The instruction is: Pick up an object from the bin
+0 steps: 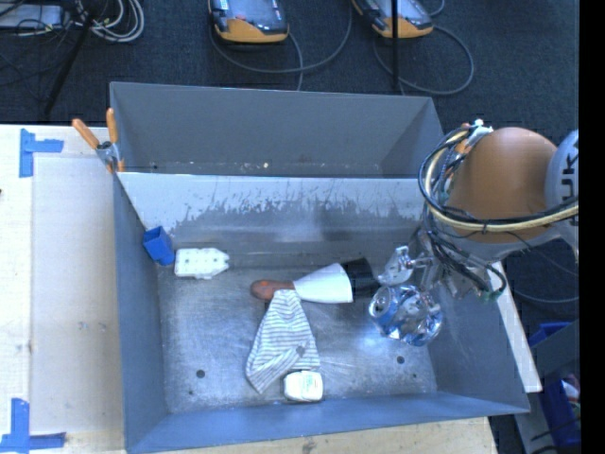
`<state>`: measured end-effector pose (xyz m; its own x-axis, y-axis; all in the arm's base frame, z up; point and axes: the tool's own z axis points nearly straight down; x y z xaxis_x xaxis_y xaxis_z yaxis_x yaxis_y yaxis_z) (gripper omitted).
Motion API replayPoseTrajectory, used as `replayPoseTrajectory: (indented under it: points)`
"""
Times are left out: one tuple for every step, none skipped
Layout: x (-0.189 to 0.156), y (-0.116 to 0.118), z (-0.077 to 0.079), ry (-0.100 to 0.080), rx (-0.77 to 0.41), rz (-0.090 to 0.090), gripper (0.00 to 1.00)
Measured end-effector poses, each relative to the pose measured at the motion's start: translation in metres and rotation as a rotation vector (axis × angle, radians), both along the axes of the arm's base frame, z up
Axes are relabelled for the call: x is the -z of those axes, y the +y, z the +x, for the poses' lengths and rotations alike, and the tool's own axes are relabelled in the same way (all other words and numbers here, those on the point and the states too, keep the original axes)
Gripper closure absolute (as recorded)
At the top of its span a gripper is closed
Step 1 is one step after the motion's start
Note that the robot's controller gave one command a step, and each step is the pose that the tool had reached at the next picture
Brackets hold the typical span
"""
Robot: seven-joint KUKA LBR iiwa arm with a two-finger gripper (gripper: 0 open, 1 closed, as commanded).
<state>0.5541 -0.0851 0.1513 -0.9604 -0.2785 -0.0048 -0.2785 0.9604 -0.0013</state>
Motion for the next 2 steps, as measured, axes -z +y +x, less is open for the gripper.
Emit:
replayPoseTrajectory:
  points:
    - [0.023,-0.002,-0.007,0.006,0.006,0.001,1.00]
    - [0.000,0.000,-0.006,0.018,0.004,0.004,1.00]
